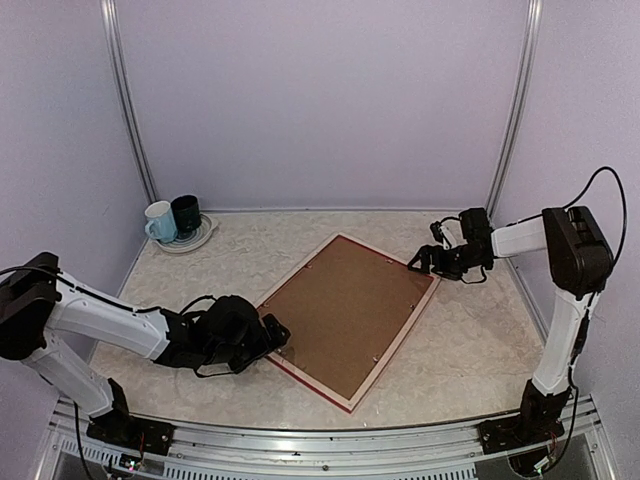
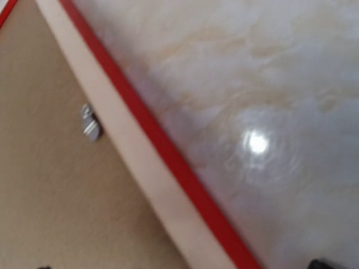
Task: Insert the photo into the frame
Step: Rotate the photo frame at the center of the board.
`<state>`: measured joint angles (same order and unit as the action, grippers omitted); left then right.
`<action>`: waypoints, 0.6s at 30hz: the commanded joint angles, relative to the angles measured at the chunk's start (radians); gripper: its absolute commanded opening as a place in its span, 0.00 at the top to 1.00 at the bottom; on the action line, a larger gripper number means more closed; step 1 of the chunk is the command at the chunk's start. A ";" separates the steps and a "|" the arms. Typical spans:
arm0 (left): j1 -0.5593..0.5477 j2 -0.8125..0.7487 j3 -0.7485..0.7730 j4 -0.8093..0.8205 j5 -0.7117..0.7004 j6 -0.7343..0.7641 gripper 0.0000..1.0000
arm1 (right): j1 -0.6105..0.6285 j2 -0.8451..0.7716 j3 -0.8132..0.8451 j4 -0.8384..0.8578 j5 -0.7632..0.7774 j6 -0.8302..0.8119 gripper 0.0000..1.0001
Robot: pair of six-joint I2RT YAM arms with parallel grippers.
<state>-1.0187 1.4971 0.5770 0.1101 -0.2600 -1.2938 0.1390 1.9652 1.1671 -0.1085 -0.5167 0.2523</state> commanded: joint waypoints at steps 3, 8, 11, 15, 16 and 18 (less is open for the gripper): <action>0.043 -0.010 0.005 0.011 0.016 0.033 0.01 | 0.004 -0.086 -0.095 0.055 -0.057 0.014 0.01; 0.087 -0.009 0.003 0.012 0.034 0.062 0.01 | 0.027 -0.165 -0.183 0.069 -0.054 0.016 0.01; 0.117 0.003 0.007 0.019 0.052 0.085 0.01 | 0.046 -0.220 -0.233 0.061 -0.031 0.007 0.01; 0.152 0.023 0.015 0.029 0.071 0.117 0.01 | 0.074 -0.282 -0.295 0.043 0.001 0.004 0.01; 0.162 0.030 0.018 0.030 0.077 0.125 0.01 | 0.081 -0.298 -0.309 0.038 0.009 0.004 0.01; 0.183 0.041 0.031 0.027 0.084 0.147 0.01 | 0.099 -0.326 -0.339 0.035 0.015 0.004 0.01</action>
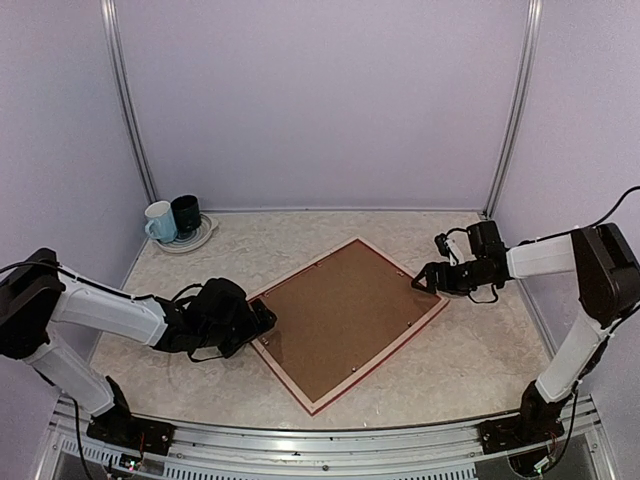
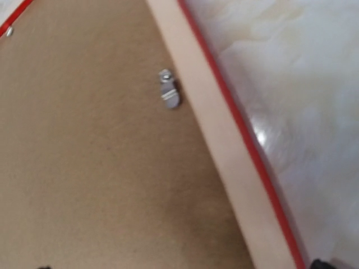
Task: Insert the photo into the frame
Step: Rotate the photo frame at the center of the board.
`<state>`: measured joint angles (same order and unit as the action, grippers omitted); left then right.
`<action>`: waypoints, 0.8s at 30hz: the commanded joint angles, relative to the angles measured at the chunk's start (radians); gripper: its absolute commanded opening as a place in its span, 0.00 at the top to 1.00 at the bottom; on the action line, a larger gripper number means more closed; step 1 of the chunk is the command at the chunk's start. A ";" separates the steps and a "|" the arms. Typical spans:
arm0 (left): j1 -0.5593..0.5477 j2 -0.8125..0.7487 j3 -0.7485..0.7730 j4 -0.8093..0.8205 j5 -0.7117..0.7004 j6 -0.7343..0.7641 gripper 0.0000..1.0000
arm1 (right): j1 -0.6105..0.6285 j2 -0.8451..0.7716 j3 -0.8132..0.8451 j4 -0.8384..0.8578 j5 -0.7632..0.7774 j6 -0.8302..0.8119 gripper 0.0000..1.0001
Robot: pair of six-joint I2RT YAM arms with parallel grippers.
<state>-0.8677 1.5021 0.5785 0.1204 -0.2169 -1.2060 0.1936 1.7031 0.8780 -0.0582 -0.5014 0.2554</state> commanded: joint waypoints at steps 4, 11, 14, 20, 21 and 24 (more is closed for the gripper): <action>0.073 0.064 0.064 0.006 0.063 0.103 0.01 | 0.081 -0.112 -0.099 -0.020 -0.002 -0.001 0.01; 0.137 0.117 0.105 0.004 0.122 0.155 0.01 | 0.120 -0.197 -0.175 -0.031 0.029 -0.004 0.01; 0.153 0.117 0.102 0.001 0.124 0.161 0.01 | 0.121 -0.266 -0.178 -0.038 0.066 -0.001 0.01; 0.183 0.096 0.112 -0.022 0.115 0.179 0.01 | 0.106 -0.293 -0.094 -0.084 0.198 0.007 0.01; 0.185 0.095 0.120 -0.031 0.114 0.184 0.01 | 0.095 -0.279 -0.076 -0.085 0.209 0.011 0.01; 0.187 0.096 0.141 -0.048 0.117 0.193 0.01 | 0.064 -0.201 -0.027 -0.090 0.268 0.018 0.01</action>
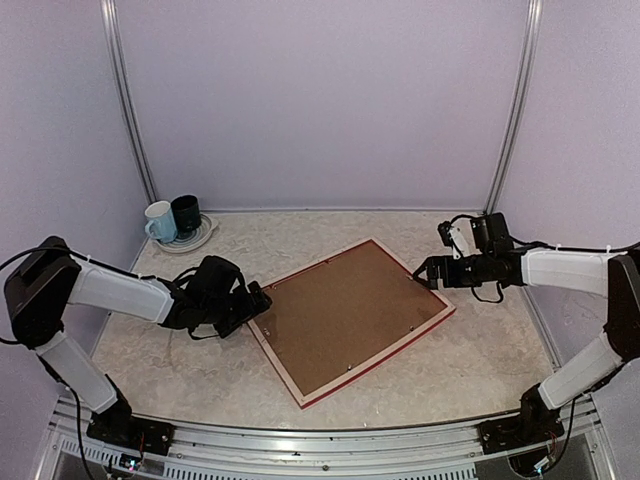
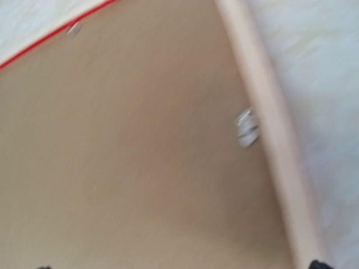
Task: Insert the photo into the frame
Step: Rotate the photo frame at the center of the board.
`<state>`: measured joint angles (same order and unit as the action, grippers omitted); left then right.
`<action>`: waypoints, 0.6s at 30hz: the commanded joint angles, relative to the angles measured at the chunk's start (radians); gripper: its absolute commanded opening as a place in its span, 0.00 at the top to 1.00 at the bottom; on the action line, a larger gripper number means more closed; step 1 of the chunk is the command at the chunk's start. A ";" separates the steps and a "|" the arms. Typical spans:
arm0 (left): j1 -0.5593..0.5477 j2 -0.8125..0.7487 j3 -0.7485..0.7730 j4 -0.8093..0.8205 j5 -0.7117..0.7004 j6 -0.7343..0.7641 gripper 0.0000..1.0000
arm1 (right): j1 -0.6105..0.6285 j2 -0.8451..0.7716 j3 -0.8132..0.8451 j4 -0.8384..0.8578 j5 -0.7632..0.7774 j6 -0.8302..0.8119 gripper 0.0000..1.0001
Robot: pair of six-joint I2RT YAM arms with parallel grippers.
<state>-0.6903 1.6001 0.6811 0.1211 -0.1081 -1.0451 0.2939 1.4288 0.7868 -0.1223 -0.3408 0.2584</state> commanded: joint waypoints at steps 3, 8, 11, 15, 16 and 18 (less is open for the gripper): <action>0.008 -0.001 0.044 -0.049 0.021 0.032 0.01 | -0.068 0.148 0.097 0.006 0.092 0.015 0.01; 0.002 0.015 0.043 -0.046 0.036 0.031 0.01 | -0.088 0.254 0.123 0.032 0.044 0.008 0.01; 0.003 0.025 0.041 -0.044 0.036 0.032 0.01 | -0.088 0.283 0.107 0.051 -0.009 0.004 0.01; 0.009 0.053 0.060 -0.031 0.047 0.044 0.01 | -0.081 0.284 0.054 0.076 -0.077 0.001 0.01; 0.010 0.061 0.072 -0.032 0.049 0.050 0.01 | -0.076 0.281 0.040 0.078 -0.091 -0.002 0.01; 0.014 0.082 0.101 -0.036 0.056 0.065 0.01 | -0.058 0.267 0.008 0.081 -0.101 -0.007 0.01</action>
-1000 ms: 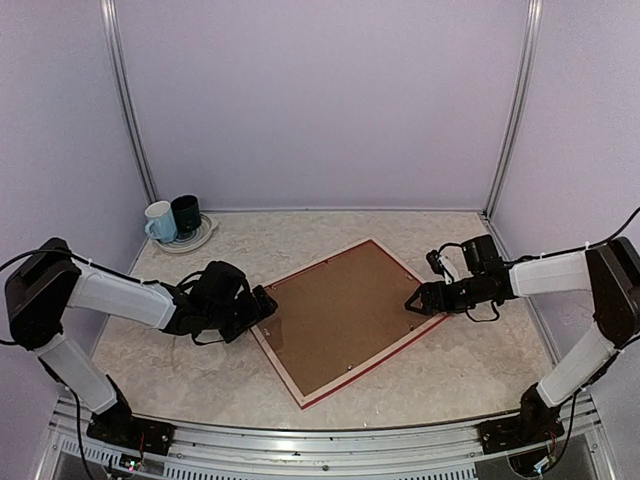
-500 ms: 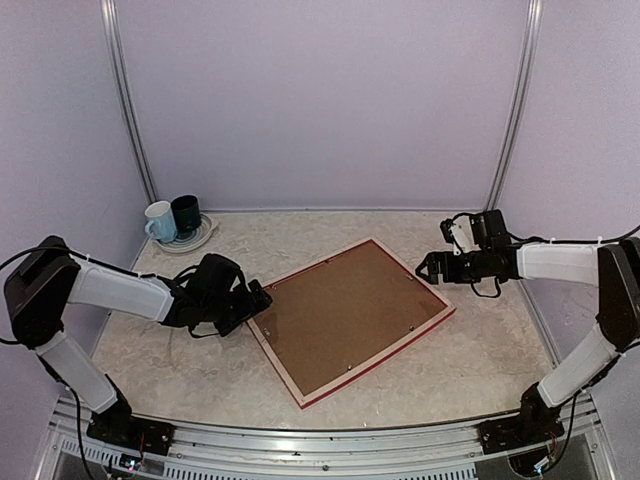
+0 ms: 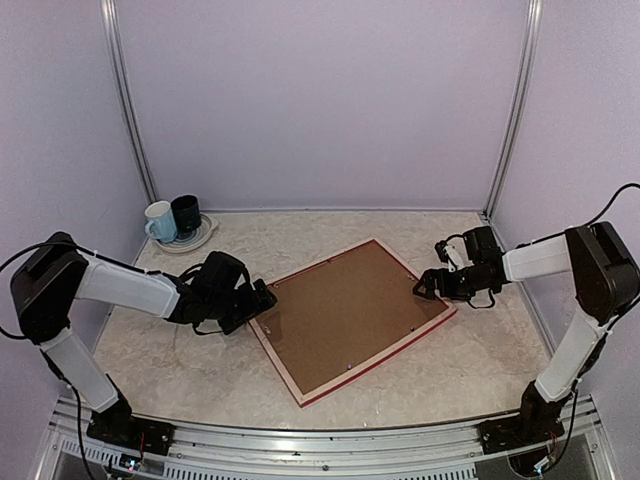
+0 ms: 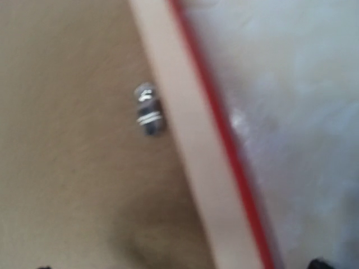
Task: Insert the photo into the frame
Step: Rotate the photo frame at the center of the board.
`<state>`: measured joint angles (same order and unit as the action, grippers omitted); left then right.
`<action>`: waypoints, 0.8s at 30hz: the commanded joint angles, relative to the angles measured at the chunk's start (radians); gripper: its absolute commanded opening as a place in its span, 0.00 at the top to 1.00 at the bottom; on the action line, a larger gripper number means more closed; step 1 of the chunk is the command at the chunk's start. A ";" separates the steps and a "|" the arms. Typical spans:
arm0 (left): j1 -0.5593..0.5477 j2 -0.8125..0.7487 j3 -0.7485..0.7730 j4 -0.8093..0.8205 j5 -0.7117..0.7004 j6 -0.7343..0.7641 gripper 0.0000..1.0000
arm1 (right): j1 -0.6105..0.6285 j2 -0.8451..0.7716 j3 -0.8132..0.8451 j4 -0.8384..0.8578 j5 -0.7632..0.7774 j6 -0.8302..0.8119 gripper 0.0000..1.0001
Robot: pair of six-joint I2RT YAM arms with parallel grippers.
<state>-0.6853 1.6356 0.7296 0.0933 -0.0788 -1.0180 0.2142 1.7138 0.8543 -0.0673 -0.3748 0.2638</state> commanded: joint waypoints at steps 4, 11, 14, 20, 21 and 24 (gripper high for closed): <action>0.012 0.114 0.127 -0.034 0.038 0.069 0.01 | 0.063 -0.078 -0.126 0.035 -0.059 0.000 0.01; 0.035 0.203 0.209 -0.056 0.072 0.108 0.01 | 0.140 -0.200 -0.262 0.057 -0.017 0.067 0.01; 0.052 0.219 0.227 -0.060 0.092 0.120 0.01 | 0.175 -0.262 -0.315 0.059 0.008 0.097 0.01; 0.081 0.235 0.268 -0.089 0.102 0.150 0.01 | 0.247 -0.384 -0.394 0.045 0.064 0.163 0.01; 0.085 0.237 0.276 -0.090 0.102 0.154 0.01 | 0.257 -0.402 -0.403 0.044 0.070 0.174 0.01; 0.096 0.249 0.306 -0.090 0.110 0.163 0.01 | 0.279 -0.449 -0.432 0.048 0.077 0.201 0.01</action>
<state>-0.5869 1.8488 0.9936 0.0269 -0.0723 -0.8722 0.4473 1.3197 0.4583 -0.0090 -0.2592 0.3988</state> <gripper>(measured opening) 0.989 0.992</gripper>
